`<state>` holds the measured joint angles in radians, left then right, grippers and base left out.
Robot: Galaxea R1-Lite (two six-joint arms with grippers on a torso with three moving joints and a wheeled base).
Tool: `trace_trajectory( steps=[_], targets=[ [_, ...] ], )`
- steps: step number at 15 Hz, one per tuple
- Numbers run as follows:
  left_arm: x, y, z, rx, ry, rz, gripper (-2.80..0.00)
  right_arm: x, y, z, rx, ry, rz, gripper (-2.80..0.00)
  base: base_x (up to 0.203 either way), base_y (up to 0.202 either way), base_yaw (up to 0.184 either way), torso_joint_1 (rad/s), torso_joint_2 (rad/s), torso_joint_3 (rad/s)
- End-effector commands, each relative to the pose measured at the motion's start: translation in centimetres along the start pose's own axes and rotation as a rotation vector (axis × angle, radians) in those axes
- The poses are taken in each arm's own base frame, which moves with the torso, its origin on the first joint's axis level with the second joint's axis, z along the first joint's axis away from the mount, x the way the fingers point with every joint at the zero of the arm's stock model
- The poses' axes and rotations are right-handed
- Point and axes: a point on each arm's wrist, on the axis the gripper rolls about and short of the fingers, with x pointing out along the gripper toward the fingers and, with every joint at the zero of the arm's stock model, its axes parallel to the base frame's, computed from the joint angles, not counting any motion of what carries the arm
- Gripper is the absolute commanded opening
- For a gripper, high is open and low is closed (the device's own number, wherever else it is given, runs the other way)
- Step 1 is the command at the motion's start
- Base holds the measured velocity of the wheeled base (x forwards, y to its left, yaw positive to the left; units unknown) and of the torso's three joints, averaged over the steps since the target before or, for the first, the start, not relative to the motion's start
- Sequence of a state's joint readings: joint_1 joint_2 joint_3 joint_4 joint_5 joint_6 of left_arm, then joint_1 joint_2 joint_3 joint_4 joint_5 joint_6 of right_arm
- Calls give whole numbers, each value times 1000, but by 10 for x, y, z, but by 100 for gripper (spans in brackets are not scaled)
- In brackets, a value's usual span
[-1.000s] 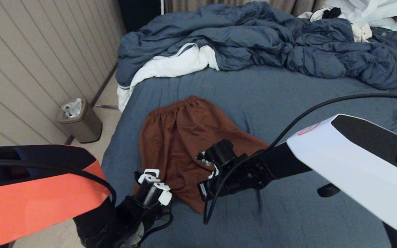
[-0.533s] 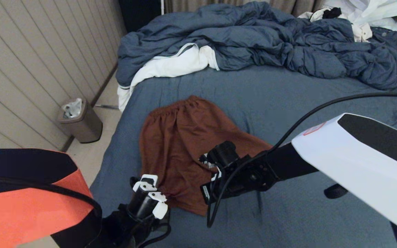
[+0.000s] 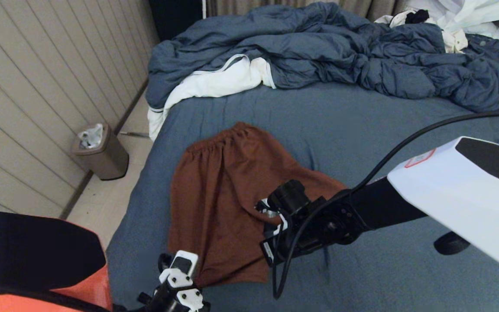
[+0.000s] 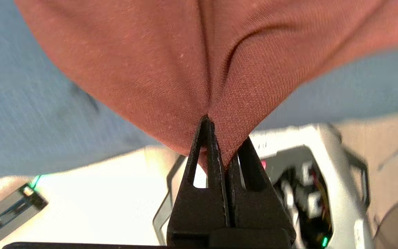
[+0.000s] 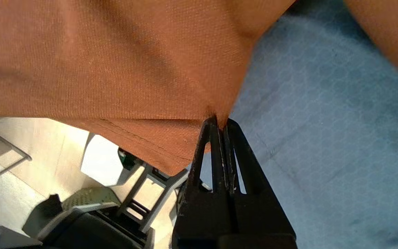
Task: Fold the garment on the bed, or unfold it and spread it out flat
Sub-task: Unford the brown shorts
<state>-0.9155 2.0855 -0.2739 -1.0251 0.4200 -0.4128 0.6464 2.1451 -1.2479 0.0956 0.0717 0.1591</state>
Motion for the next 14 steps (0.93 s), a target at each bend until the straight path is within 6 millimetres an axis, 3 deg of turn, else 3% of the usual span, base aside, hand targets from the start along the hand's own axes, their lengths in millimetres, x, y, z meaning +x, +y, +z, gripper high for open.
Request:
trace_trajectory(
  steps=[1,3,4,8,14],
  targets=[
    [-2,-5,-9,29,22,-13,-280,1,0,-3,-20,26,-3,-280,0,0,0,0,0,0],
    [3,-8,-12,36,29,-13,-280,3,0,-4,-19,31,-3,-280,0,0,0,0,0,0],
    [6,-9,-15,38,33,-13,0,6,0,-5,-19,38,-5,0,0,0,0,0,0,0],
    [2,-15,-13,34,-57,-71,0,6,-1,-7,-41,44,-5,0,0,0,0,0,0,0],
    [-23,-3,23,-36,-240,-99,0,-20,0,3,-40,-29,6,0,0,0,0,0,0,0]
  ],
)
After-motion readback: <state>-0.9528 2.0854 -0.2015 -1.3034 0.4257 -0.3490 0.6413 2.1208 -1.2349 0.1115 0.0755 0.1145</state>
